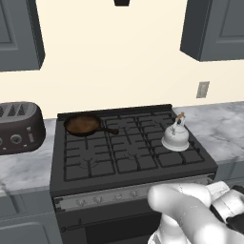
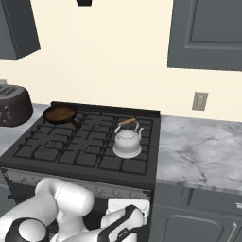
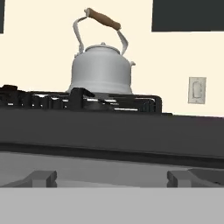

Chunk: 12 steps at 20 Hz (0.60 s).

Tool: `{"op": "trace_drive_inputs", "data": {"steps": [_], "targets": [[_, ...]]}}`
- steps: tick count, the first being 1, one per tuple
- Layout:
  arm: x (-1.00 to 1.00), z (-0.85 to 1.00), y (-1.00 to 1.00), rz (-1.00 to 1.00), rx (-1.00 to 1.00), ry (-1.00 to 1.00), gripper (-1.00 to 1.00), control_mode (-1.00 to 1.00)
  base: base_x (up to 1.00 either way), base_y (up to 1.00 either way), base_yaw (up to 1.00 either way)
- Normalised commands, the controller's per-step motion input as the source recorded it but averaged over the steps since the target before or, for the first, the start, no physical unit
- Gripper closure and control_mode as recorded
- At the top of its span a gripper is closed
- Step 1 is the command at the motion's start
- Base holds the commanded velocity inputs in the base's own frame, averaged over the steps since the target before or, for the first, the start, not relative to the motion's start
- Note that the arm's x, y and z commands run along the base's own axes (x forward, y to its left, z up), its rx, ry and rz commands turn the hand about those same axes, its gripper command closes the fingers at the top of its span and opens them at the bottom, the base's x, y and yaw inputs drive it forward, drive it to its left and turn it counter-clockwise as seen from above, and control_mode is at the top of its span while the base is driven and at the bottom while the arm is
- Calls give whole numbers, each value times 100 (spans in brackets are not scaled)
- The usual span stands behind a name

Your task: Pick the kettle from the counter and place it on a stove burner. Then turn the burner on.

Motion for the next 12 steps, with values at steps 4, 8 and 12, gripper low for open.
{"op": "trace_drive_inputs", "data": {"steps": [4,8,12], "targets": [[1,-33,-31,0,0,0,-100,-100,0,0,0],[8,-27,-18,0,0,0,-100,-100,0,0,0],[16,-12,0,0,0,0,-100,-100,0,0,0]]}}
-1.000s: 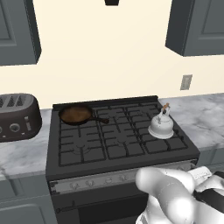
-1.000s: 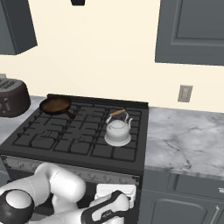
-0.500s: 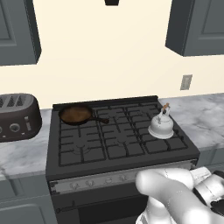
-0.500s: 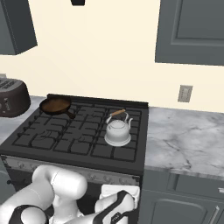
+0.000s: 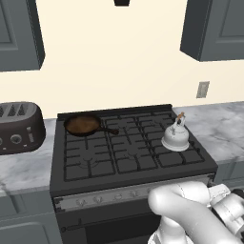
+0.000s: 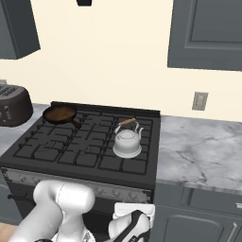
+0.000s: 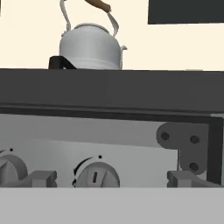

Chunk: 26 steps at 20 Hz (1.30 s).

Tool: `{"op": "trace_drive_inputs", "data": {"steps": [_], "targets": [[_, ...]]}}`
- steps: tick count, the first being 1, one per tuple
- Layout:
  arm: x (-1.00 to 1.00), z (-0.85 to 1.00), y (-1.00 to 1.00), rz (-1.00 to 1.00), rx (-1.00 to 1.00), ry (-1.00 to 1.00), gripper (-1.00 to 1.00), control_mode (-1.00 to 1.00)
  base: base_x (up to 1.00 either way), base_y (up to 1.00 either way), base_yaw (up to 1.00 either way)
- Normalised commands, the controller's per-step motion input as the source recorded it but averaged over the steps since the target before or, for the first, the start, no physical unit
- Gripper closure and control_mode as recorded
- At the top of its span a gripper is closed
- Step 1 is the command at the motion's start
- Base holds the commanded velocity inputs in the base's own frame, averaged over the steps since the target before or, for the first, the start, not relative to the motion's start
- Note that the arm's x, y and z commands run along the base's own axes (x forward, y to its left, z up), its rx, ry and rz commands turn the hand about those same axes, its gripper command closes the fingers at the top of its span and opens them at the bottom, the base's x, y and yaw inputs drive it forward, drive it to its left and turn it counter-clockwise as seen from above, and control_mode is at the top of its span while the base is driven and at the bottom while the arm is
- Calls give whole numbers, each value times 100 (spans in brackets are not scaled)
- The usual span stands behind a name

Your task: Pick the kettle from the counter and place it on a stove burner. Then turn the burner on.

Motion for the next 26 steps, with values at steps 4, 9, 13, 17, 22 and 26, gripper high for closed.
{"op": "trace_drive_inputs", "data": {"steps": [4,9,13,17,22,26], "targets": [[14,0,0,0,0,0,-100,-100,0,0,0],[14,0,0,0,0,1,-100,-100,0,0,0],[9,-4,3,0,0,1,-100,-100,0,0,0],[7,-9,12,0,0,1,-100,-100,0,0,0],[12,-18,13,0,0,3,-100,-100,0,0,0],[12,-9,11,0,0,3,100,-100,0,0,0]]}}
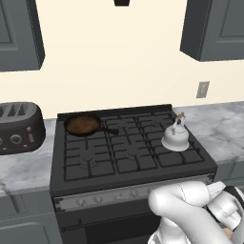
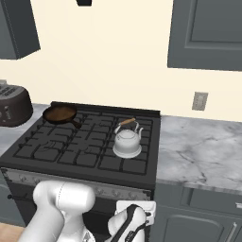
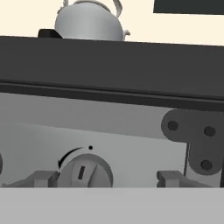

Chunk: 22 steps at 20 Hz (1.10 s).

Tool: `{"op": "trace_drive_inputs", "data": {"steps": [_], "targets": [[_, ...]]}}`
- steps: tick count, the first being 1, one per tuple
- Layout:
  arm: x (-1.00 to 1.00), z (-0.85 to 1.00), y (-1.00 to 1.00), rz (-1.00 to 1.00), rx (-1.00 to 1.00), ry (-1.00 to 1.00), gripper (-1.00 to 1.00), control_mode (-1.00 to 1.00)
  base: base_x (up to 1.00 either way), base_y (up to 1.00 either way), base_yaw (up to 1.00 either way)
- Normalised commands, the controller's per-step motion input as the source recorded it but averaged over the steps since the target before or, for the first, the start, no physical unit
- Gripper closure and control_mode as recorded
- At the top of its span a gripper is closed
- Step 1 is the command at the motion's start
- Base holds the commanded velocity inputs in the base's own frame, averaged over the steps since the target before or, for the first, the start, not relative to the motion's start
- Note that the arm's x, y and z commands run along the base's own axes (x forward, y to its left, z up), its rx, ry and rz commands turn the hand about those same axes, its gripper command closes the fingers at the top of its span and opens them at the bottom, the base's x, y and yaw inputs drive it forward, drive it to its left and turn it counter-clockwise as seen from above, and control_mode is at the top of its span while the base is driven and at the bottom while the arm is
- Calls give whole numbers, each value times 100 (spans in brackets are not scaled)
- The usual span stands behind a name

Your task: Pick the kettle from the counter and place it on a stove burner. Then turn the burner on.

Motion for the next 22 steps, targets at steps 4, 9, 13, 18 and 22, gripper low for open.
{"op": "trace_drive_inputs", "data": {"steps": [4,9,13,18,22], "targets": [[9,-1,18,0,0,4,100,-100,0,0,0],[9,0,12,-3,0,0,100,-100,0,0,0],[0,0,17,-6,0,0,100,-100,0,0,0],[3,0,17,-2,0,4,100,-100,0,0,0],[3,0,0,0,0,3,100,-100,0,0,0]]}}
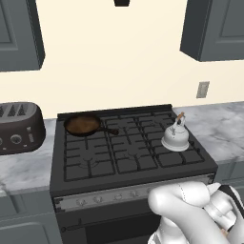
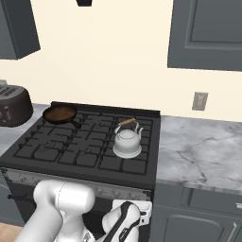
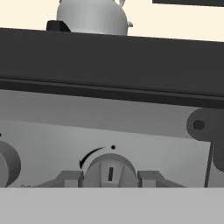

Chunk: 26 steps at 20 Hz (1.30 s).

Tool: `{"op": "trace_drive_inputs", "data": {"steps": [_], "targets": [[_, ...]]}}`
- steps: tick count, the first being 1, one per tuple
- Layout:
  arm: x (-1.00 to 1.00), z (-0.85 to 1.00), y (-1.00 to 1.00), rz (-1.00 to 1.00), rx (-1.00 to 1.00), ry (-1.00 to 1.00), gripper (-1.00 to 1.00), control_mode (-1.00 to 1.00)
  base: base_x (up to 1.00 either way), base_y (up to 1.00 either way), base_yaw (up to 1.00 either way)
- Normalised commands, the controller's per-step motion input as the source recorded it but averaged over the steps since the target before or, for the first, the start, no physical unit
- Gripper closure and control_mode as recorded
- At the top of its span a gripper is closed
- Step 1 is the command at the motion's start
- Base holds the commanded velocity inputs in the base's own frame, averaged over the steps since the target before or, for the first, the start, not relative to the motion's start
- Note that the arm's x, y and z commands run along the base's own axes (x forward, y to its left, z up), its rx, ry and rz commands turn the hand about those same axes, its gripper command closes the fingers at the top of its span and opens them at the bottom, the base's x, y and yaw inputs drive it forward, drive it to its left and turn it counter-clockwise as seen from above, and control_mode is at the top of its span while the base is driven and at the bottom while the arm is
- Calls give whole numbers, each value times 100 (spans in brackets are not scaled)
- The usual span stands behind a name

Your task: Pick the kettle from the counter and place it on a stove burner. Then turn the burner on.

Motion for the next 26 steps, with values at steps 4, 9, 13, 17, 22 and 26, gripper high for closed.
{"op": "trace_drive_inputs", "data": {"steps": [4,9,13,17,22,26], "targets": [[0,0,0,0,0,0,100,-100,0,0,0],[0,0,0,3,-12,0,100,-100,0,0,0],[0,0,0,7,-22,0,100,-100,0,0,0],[0,0,0,9,-22,0,100,-100,0,0,0],[0,0,0,14,-17,5,100,-100,0,0,0],[0,4,0,17,-17,8,100,-100,0,0,0]]}}
